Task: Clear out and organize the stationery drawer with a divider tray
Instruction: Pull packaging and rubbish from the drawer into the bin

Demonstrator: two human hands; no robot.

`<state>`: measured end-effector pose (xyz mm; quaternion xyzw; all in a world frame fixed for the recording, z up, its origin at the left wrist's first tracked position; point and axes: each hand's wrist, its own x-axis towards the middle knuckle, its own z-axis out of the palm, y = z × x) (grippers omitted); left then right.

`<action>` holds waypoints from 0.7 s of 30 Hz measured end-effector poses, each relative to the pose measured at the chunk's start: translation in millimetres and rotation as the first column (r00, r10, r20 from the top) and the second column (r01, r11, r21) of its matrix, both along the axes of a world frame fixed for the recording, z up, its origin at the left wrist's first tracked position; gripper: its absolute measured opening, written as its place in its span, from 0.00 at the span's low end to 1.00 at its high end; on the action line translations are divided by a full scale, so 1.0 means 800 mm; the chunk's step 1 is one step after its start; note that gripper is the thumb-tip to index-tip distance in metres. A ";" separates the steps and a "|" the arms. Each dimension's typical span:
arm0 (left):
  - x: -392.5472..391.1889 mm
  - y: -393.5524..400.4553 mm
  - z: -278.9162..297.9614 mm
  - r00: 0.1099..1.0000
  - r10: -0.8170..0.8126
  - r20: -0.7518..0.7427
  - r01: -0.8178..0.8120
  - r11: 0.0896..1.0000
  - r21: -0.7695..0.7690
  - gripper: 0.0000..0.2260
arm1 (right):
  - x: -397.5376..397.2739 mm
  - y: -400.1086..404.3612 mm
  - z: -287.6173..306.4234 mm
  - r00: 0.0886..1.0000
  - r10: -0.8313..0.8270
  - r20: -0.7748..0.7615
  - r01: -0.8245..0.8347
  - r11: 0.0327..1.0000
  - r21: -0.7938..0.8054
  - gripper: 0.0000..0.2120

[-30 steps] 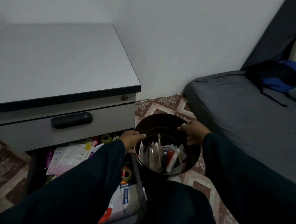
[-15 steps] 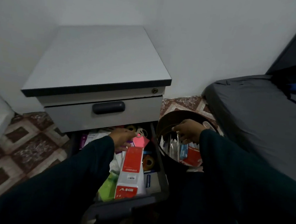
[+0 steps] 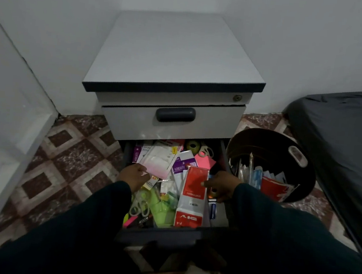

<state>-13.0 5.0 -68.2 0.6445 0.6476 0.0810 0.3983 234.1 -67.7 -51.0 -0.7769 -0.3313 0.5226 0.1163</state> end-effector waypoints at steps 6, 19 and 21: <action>-0.010 0.008 -0.033 0.944 -0.207 -0.256 0.250 0.957 0.149 0.29 | -0.013 0.002 -0.037 0.998 -0.036 -0.043 0.037 0.999 0.022 0.11; 0.015 0.022 -0.068 0.896 -0.274 -0.349 0.323 0.942 0.090 0.32 | -0.037 0.000 -0.087 0.987 -0.097 0.125 0.086 0.992 0.094 0.41; 0.015 0.023 -0.072 0.896 -0.255 -0.365 0.310 0.946 0.100 0.29 | -0.034 0.005 -0.090 0.985 -0.088 0.149 0.071 0.991 0.117 0.40</action>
